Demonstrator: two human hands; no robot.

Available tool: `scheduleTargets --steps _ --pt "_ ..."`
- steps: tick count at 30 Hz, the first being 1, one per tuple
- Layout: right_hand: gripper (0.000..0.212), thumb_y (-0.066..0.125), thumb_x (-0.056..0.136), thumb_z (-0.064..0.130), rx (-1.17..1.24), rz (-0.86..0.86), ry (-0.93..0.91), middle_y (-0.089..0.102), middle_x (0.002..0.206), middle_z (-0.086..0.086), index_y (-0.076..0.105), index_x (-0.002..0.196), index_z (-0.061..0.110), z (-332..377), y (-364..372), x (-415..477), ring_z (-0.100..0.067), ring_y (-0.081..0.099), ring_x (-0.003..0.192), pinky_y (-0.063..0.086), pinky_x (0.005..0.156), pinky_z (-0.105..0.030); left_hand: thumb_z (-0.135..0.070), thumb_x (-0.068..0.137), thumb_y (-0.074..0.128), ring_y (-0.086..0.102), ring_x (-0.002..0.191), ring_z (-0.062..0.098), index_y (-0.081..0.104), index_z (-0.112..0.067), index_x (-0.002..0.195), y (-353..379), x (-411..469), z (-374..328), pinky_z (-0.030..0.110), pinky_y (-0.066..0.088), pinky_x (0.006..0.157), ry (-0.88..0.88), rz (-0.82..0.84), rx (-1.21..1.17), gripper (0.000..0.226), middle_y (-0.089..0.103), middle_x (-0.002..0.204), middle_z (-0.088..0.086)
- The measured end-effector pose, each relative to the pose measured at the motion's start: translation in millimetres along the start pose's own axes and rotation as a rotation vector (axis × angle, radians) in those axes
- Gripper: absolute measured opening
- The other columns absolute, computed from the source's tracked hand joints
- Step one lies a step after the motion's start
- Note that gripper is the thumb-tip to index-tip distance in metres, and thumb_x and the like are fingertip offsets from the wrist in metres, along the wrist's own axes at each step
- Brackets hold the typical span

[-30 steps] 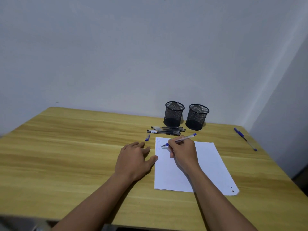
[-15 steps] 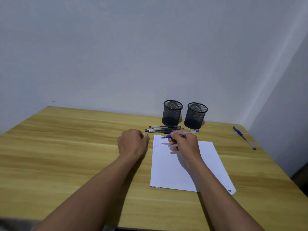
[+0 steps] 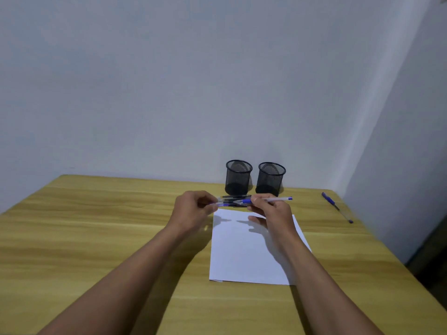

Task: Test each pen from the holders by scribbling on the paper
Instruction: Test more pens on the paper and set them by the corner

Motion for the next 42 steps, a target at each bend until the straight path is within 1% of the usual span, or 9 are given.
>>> scheduleTargets --steps 4,8,10,14,19,29,33,38,42 --pt "0.004 0.071 0.092 0.011 -0.015 0.043 0.0 0.076 0.092 -0.012 0.074 0.091 0.009 8.6 -5.7 -1.0 -0.017 0.073 0.087 0.061 0.069 -0.032 -0.017 0.08 0.081 0.069 0.075 0.001 0.079 -0.021 0.086 10.4 2.2 -18.1 0.012 0.048 0.068 0.052 0.072 -0.035 0.008 0.077 0.081 -0.008" --pt "0.006 0.071 0.092 0.011 -0.001 0.078 0.008 0.076 0.091 -0.012 0.074 0.095 0.007 12.5 -8.7 -5.3 -0.02 0.072 0.09 0.062 0.07 -0.033 -0.016 0.081 0.08 0.066 0.069 0.006 0.08 -0.018 0.087 19.5 1.9 -27.2 0.032 0.056 0.074 0.066 0.118 -0.103 0.006 0.077 0.078 -0.005" --pt "0.005 0.071 0.093 0.011 -0.002 0.098 0.012 0.077 0.088 -0.01 0.073 0.094 0.008 13.4 -8.8 -7.7 -0.02 0.073 0.09 0.062 0.073 -0.034 -0.013 0.081 0.079 0.066 0.069 0.011 0.08 -0.014 0.089 25.0 -0.6 -31.2 0.037 0.058 0.074 0.053 0.158 -0.167 0.008 0.077 0.081 0.002" --pt "0.003 0.071 0.093 0.012 0.039 0.129 0.024 0.078 0.088 -0.009 0.072 0.09 0.01 14.2 -6.8 -8.7 -0.018 0.074 0.088 0.062 0.075 -0.035 -0.005 0.084 0.076 0.067 0.073 0.016 0.077 -0.002 0.093 34.9 -7.7 -40.3 0.027 0.059 0.072 -0.013 0.192 -0.359 0.01 0.074 0.083 0.012" --pt "0.005 0.073 0.091 0.011 0.075 0.142 0.006 0.078 0.092 -0.014 0.072 0.093 0.006 16.3 -5.0 -10.3 -0.018 0.075 0.087 0.061 0.074 -0.033 0.0 0.085 0.073 0.064 0.069 0.016 0.076 -0.004 0.088 36.1 -11.5 -44.8 0.022 0.058 0.07 -0.075 0.151 -0.48 0.006 0.07 0.076 0.011" --pt "0.01 0.074 0.091 0.013 0.044 0.176 0.003 0.079 0.094 -0.012 0.075 0.098 0.006 18.2 -7.5 -18.9 -0.018 0.076 0.091 0.063 0.078 -0.037 -0.001 0.086 0.072 0.065 0.072 0.017 0.077 -0.008 0.085 40.4 -14.4 -44.8 0.023 0.056 0.071 -0.101 0.187 -0.493 0.009 0.068 0.079 0.011" --pt "0.011 0.076 0.087 0.009 0.032 0.125 -0.003 0.077 0.084 -0.007 0.078 0.098 0.005 32.3 -28.5 -15.9 -0.017 0.072 0.087 0.062 0.078 -0.036 -0.002 0.088 0.07 0.065 0.068 0.012 0.075 -0.006 0.089 38.8 -8.3 -46.7 0.022 0.055 0.069 -0.106 0.173 -0.459 0.006 0.066 0.081 0.011" --pt "0.014 0.081 0.081 0.005 -0.319 0.095 -0.161 0.077 0.08 -0.002 0.081 0.079 0.018 63.9 -58.6 -8.1 -0.015 0.067 0.079 0.056 0.067 -0.03 0.003 0.089 0.067 0.061 0.054 0.006 0.072 -0.002 0.09 48.7 -2.1 -69.1 0.018 0.054 0.062 -0.057 0.178 -0.414 0.007 0.062 0.068 0.005" --pt "0.008 0.081 0.083 0.015 -0.745 0.089 -0.267 0.079 0.082 0.004 0.082 0.084 0.023 79.9 -78.9 -4.9 -0.002 0.065 0.072 0.049 0.068 -0.018 0.002 0.09 0.066 0.061 0.065 0.018 0.071 -0.004 0.092 75.9 6.5 -88.3 0.028 0.056 0.069 -0.036 0.227 -0.428 0.009 0.062 0.067 0.004"
Point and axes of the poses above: each hand's wrist, its own x-axis towards the middle knuckle, its own y-axis out of the palm, z = x × y, the point moved 7 cm from there along x, towards the middle knuckle
